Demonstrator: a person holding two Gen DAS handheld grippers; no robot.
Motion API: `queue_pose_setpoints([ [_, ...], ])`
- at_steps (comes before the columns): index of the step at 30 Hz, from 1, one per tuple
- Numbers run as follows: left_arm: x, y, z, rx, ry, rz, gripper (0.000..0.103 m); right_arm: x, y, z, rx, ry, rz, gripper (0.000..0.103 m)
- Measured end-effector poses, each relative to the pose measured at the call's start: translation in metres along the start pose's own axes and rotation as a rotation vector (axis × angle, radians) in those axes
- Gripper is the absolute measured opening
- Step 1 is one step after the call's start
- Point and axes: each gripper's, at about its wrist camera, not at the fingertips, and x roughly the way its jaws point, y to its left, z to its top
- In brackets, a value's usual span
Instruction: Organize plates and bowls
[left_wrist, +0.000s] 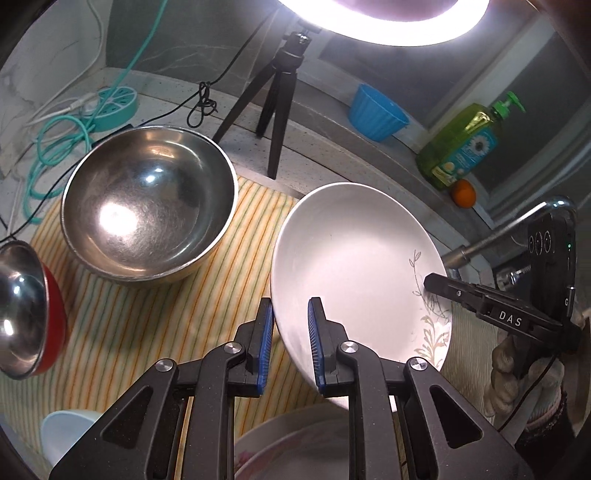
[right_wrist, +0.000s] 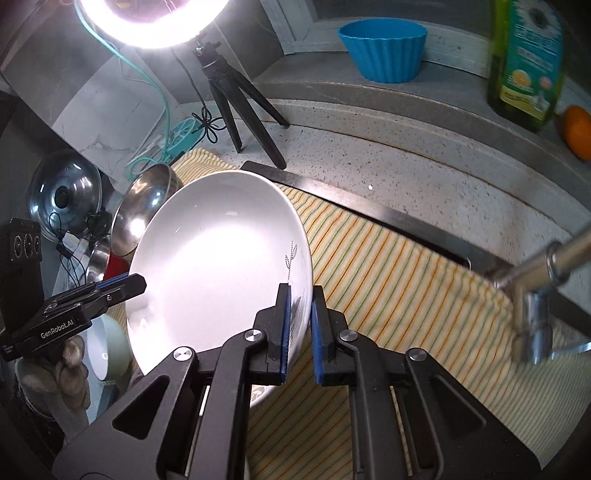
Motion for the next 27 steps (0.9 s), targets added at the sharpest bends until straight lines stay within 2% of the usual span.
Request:
queue_pose_setpoints([
  [14, -0.036, 0.002, -0.037, 0.159, 0.056, -0.085, 0.017, -0.045, 0.038, -0.097, 0.158, -0.064, -0.043, 0.010],
  [27, -0.044, 0.022, -0.073, 0.240, 0.146, -0.142, 0.017, -0.049, 0.071, -0.174, 0.267, -0.053, -0.085, 0.010],
])
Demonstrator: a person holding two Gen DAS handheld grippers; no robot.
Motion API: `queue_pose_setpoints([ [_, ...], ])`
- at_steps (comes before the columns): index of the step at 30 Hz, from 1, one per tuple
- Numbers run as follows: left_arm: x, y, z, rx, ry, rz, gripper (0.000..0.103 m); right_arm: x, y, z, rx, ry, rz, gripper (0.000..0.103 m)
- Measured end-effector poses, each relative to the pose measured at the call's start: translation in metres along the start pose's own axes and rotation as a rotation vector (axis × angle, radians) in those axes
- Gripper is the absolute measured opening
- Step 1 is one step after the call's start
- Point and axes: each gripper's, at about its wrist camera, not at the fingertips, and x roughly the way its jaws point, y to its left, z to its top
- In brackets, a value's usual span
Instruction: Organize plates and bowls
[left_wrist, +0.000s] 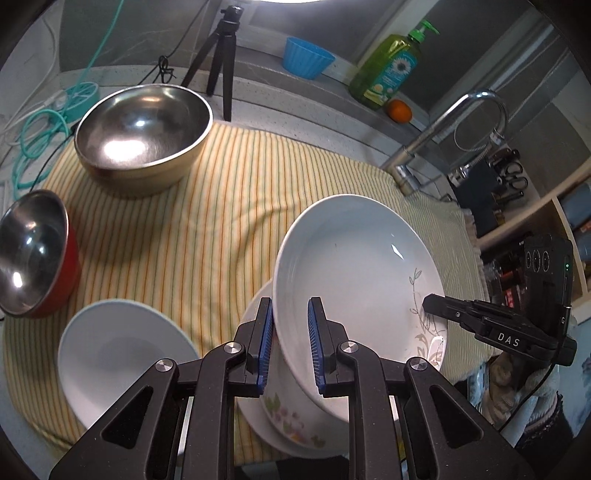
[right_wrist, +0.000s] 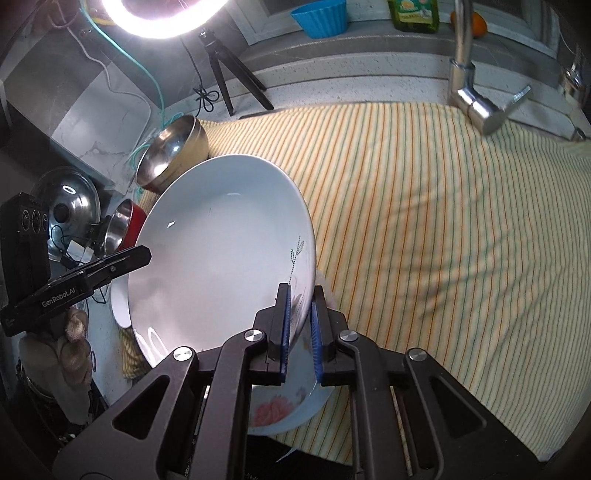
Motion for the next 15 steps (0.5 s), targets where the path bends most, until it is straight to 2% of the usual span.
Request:
queue_pose_setpoints([
  [7, 0.001, -0.002, -0.020, 0.033, 0.041, -0.012, 0.017, 0.001, 0.004, -0.029, 0.029, 0.020, -0.028, 0.010],
  [15, 0.007, 0.002, -0.039, 0.024, 0.077, -0.008, 0.017, 0.008, 0.006, -0.045, 0.024, 0.038, -0.063, 0.010],
])
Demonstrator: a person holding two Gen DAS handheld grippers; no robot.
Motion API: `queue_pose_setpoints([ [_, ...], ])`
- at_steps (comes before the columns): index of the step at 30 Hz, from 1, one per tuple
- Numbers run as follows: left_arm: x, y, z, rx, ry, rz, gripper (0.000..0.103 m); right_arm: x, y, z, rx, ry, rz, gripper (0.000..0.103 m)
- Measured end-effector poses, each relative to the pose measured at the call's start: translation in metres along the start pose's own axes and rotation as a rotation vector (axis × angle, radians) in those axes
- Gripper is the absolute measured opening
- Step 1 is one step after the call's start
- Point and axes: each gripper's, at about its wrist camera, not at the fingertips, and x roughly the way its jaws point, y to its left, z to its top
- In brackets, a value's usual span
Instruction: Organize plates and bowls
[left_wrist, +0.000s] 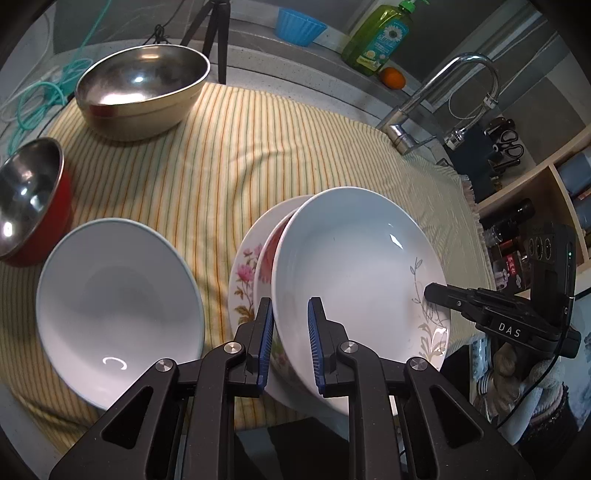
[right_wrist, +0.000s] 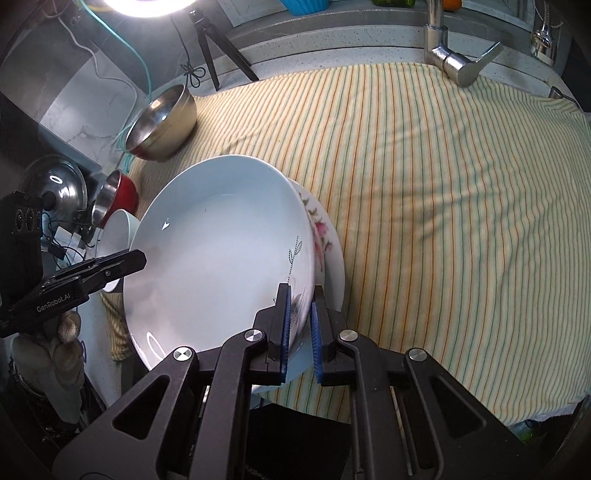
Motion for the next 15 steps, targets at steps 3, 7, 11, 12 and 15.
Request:
queue_pose_setpoints([
  [3, 0.0007, 0.0006, -0.0022, -0.003, 0.001, 0.007, 0.017, 0.0041, 0.0017, -0.0024, -0.015, 0.008, -0.015, 0.010],
  [7, 0.0016, 0.0023, -0.0038, -0.009, 0.001, 0.014, 0.017, 0.0072, 0.0047, -0.0028, -0.037, 0.014, -0.029, 0.010],
  [11, 0.0060, 0.0022, -0.0059, -0.011, 0.010, 0.026, 0.017, 0.0078, 0.0064, -0.0026, -0.058, 0.013, -0.047, 0.010],
  [12, 0.0062, 0.0012, -0.0058, -0.009, 0.005, 0.030, 0.017, 0.0077, 0.0065, -0.0024, -0.060, 0.012, -0.051, 0.010],
  [15, 0.0063, 0.0007, -0.0049, -0.008, 0.004, 0.041, 0.017, 0.0080, 0.0083, -0.0019, -0.074, 0.010, -0.064, 0.011],
])
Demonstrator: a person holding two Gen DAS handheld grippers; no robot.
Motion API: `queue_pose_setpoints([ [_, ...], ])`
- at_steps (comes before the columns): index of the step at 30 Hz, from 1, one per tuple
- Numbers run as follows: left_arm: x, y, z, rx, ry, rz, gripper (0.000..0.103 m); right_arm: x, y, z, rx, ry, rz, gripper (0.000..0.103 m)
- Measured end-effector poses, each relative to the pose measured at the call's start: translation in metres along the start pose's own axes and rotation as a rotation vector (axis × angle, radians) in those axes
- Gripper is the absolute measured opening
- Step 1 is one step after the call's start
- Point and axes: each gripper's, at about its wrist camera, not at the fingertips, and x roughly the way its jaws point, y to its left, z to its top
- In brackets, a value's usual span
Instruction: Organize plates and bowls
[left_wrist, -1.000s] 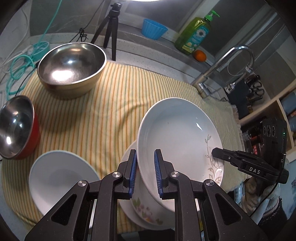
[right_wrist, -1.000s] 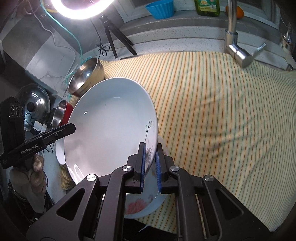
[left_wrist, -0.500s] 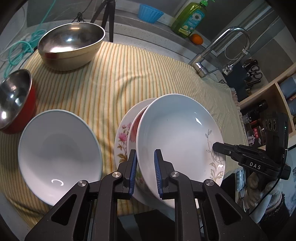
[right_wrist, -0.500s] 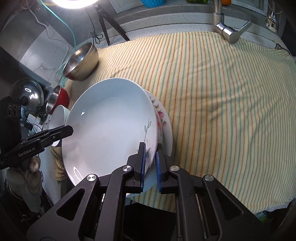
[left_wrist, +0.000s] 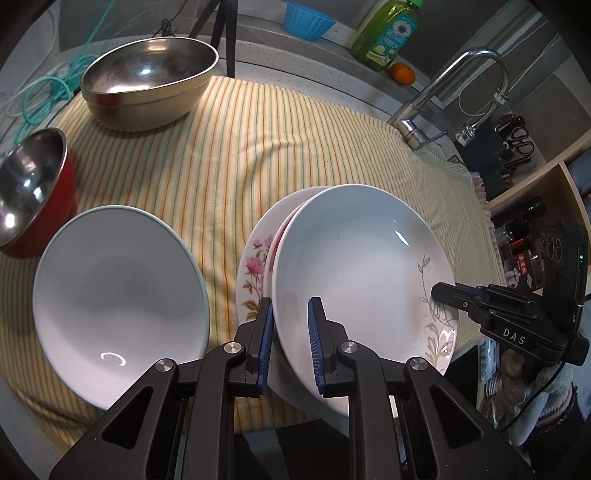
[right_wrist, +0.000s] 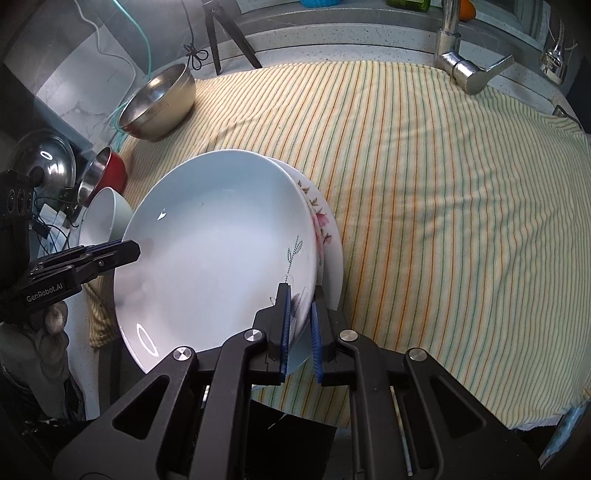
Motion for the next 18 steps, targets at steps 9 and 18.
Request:
queue_pose_setpoints([
  [9, 0.001, -0.002, 0.000, 0.014, 0.007, 0.043, 0.017, 0.001, 0.015, -0.003, -0.093, -0.008, -0.072, 0.015],
  [18, 0.002, -0.006, 0.002, 0.034, -0.003, 0.064, 0.017, 0.004, 0.013, -0.004, -0.097, -0.002, -0.084, 0.020],
])
